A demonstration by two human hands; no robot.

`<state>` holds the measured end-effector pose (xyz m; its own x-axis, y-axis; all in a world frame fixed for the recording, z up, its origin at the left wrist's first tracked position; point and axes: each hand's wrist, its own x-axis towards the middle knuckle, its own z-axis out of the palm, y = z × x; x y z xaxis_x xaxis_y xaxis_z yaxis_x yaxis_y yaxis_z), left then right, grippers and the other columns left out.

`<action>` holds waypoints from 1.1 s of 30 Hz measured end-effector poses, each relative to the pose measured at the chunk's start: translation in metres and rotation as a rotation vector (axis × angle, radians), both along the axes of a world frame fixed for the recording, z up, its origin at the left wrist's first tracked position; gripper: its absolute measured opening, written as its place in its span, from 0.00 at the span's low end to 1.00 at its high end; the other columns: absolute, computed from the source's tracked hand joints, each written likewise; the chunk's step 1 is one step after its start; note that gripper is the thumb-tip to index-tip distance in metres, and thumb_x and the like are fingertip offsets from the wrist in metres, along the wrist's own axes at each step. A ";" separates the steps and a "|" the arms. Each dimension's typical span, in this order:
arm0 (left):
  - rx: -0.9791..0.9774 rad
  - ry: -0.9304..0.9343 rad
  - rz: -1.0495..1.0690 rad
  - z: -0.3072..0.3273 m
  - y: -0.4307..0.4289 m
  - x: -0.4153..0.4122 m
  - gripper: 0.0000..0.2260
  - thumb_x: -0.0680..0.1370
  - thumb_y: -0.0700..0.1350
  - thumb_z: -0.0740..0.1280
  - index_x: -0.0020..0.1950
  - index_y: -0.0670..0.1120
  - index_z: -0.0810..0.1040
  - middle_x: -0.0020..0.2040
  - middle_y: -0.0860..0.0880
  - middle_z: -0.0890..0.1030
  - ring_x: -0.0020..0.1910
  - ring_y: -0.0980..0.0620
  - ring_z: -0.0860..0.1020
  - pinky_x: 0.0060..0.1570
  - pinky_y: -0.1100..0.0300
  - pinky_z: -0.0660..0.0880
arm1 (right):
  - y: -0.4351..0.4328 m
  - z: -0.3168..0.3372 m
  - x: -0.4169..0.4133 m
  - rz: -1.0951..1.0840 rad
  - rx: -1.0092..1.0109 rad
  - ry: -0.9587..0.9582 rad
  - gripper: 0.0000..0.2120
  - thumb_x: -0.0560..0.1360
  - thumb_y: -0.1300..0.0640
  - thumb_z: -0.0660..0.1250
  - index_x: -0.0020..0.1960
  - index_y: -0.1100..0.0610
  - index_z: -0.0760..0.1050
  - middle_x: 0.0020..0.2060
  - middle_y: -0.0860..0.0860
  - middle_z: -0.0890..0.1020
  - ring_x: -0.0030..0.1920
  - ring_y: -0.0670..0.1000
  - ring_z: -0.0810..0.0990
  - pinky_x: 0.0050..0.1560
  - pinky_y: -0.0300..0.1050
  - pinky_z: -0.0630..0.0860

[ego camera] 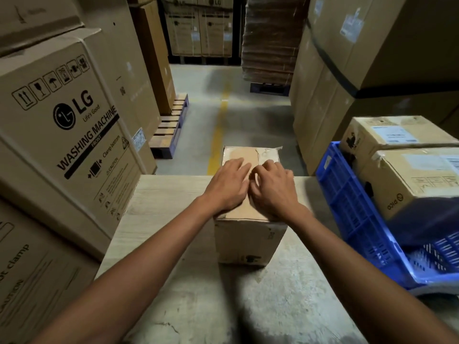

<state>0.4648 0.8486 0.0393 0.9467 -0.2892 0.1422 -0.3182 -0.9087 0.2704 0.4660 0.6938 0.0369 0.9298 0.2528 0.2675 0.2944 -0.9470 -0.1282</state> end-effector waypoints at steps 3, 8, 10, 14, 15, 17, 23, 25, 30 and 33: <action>0.041 0.078 0.021 -0.011 -0.001 0.005 0.24 0.85 0.51 0.53 0.81 0.45 0.59 0.81 0.45 0.56 0.80 0.46 0.54 0.77 0.51 0.50 | 0.001 -0.014 0.003 0.002 0.050 0.036 0.18 0.80 0.45 0.55 0.61 0.53 0.75 0.63 0.53 0.75 0.65 0.55 0.71 0.61 0.55 0.69; -0.027 -0.062 0.036 -0.007 0.000 0.018 0.16 0.82 0.48 0.60 0.67 0.44 0.73 0.67 0.45 0.75 0.67 0.45 0.70 0.67 0.52 0.65 | -0.004 -0.011 0.014 0.028 0.060 0.090 0.19 0.81 0.43 0.58 0.63 0.54 0.75 0.63 0.52 0.77 0.65 0.55 0.71 0.59 0.56 0.75; -0.120 -0.116 0.065 -0.011 0.000 0.019 0.15 0.81 0.46 0.62 0.66 0.44 0.74 0.64 0.45 0.75 0.65 0.44 0.72 0.65 0.52 0.68 | -0.005 -0.012 0.014 -0.010 0.191 0.080 0.18 0.81 0.44 0.61 0.64 0.53 0.76 0.65 0.52 0.77 0.67 0.55 0.71 0.61 0.54 0.75; -0.500 0.002 0.389 -0.018 0.004 0.011 0.22 0.85 0.52 0.56 0.78 0.47 0.62 0.77 0.44 0.63 0.76 0.45 0.61 0.73 0.48 0.63 | -0.010 -0.013 0.004 -0.224 0.517 0.143 0.31 0.81 0.41 0.61 0.79 0.54 0.61 0.77 0.56 0.65 0.76 0.59 0.62 0.71 0.56 0.66; -0.656 0.116 0.500 -0.019 0.007 0.011 0.22 0.85 0.54 0.54 0.77 0.48 0.62 0.77 0.45 0.64 0.75 0.44 0.64 0.73 0.48 0.64 | -0.013 -0.016 0.003 -0.275 0.624 0.235 0.35 0.81 0.38 0.61 0.81 0.55 0.56 0.79 0.56 0.62 0.77 0.60 0.61 0.73 0.57 0.64; -1.057 0.390 0.640 -0.024 0.012 0.009 0.23 0.84 0.58 0.52 0.72 0.46 0.71 0.69 0.42 0.75 0.65 0.42 0.75 0.67 0.47 0.71 | -0.018 -0.017 0.000 -0.354 0.900 0.463 0.43 0.78 0.31 0.59 0.82 0.56 0.52 0.79 0.56 0.61 0.77 0.60 0.62 0.75 0.58 0.62; -1.558 0.786 0.526 -0.018 0.019 -0.027 0.29 0.83 0.65 0.50 0.66 0.48 0.79 0.55 0.42 0.85 0.50 0.43 0.84 0.43 0.52 0.80 | -0.019 0.008 -0.041 -0.329 1.393 0.714 0.32 0.83 0.36 0.45 0.79 0.54 0.62 0.77 0.53 0.66 0.77 0.55 0.63 0.76 0.53 0.58; -1.587 0.777 0.479 -0.015 0.018 -0.038 0.30 0.82 0.66 0.49 0.65 0.48 0.79 0.54 0.43 0.85 0.49 0.44 0.85 0.43 0.51 0.81 | -0.021 0.011 -0.054 -0.248 1.442 0.664 0.26 0.84 0.37 0.44 0.74 0.46 0.66 0.72 0.48 0.71 0.73 0.50 0.68 0.73 0.48 0.60; -1.721 0.611 0.397 -0.024 0.024 -0.059 0.32 0.82 0.66 0.50 0.61 0.43 0.81 0.57 0.38 0.83 0.54 0.39 0.82 0.54 0.43 0.80 | -0.022 0.006 -0.069 -0.296 1.551 0.536 0.26 0.83 0.37 0.47 0.51 0.52 0.78 0.50 0.57 0.85 0.46 0.51 0.85 0.50 0.48 0.83; -1.790 0.513 0.499 -0.042 0.032 -0.068 0.31 0.82 0.65 0.54 0.63 0.41 0.80 0.60 0.35 0.81 0.60 0.36 0.79 0.61 0.39 0.75 | -0.022 -0.017 -0.069 -0.411 1.629 0.522 0.33 0.81 0.32 0.50 0.51 0.59 0.78 0.55 0.62 0.83 0.57 0.61 0.81 0.63 0.63 0.76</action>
<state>0.3971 0.8801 -0.0030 0.9266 0.1239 -0.3550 0.2441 0.5199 0.8186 0.3975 0.6714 0.0201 0.9223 -0.1965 -0.3329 -0.2857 0.2337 -0.9294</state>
